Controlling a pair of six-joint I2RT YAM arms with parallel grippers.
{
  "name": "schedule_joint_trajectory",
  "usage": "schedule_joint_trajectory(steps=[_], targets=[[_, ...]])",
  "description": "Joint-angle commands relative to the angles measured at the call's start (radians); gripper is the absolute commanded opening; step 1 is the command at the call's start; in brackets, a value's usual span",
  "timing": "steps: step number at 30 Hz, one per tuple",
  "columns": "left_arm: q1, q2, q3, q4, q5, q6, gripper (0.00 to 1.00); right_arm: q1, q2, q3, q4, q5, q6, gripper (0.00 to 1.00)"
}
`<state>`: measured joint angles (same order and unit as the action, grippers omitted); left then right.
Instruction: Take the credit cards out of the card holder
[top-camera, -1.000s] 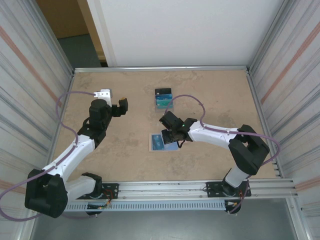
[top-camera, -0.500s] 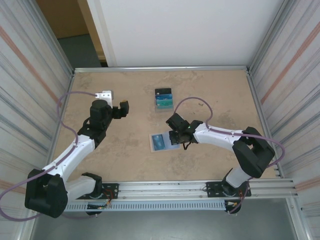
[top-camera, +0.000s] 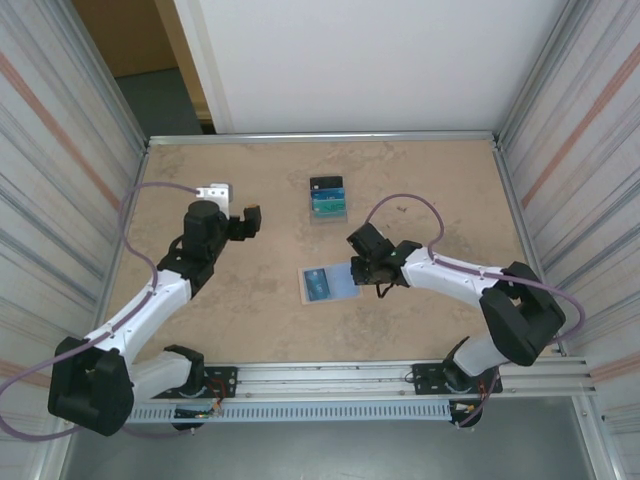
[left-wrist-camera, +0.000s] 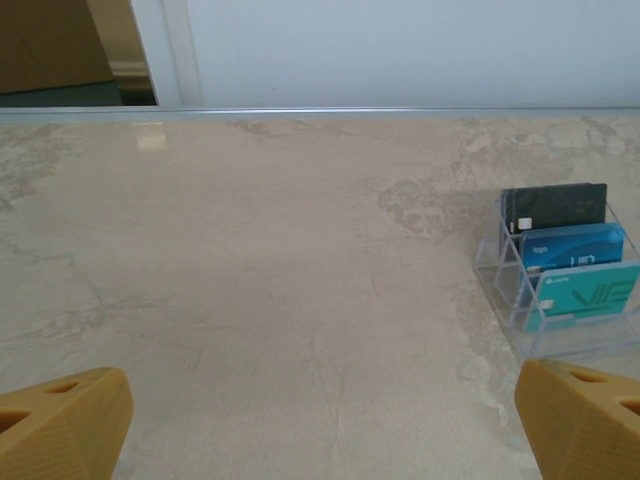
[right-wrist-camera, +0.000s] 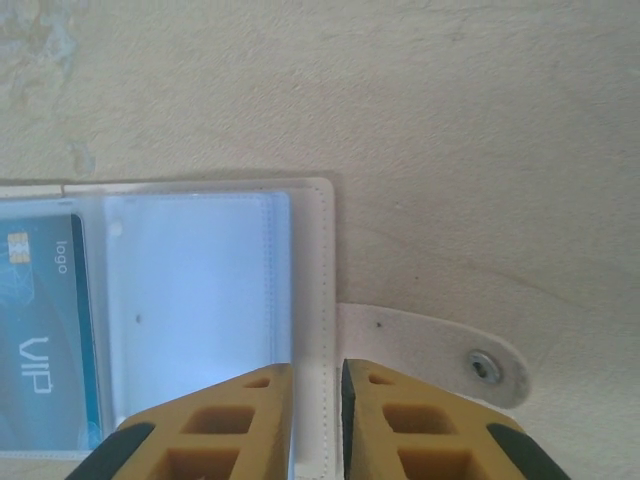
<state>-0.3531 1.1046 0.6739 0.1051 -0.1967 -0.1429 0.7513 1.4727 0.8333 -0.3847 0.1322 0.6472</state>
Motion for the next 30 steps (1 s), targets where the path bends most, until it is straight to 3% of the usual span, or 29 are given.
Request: schedule_joint_trajectory(steps=[1, 8, 13, 21, 30], targets=[[-0.047, -0.006, 0.003, 0.014, -0.069, 0.055, 0.99, -0.005, -0.049, -0.010, 0.011, -0.009, 0.014, 0.23], [-0.185, 0.050, -0.012, -0.033, -0.145, 0.066, 0.99, -0.005, -0.075, -0.007, 0.055, -0.073, 0.009, 0.36], [-0.291, 0.112, -0.022, -0.093, -0.204, 0.040, 0.99, -0.003, -0.066, -0.009, 0.120, -0.168, 0.024, 0.37], [-0.347, 0.198, -0.051, -0.142, -0.056, -0.054, 0.99, 0.001, -0.005, -0.013, 0.198, -0.315, 0.090, 0.32], [-0.374, 0.297, -0.040, -0.117, 0.034, -0.034, 0.99, 0.008, 0.109, 0.003, 0.267, -0.398, 0.138, 0.29]])
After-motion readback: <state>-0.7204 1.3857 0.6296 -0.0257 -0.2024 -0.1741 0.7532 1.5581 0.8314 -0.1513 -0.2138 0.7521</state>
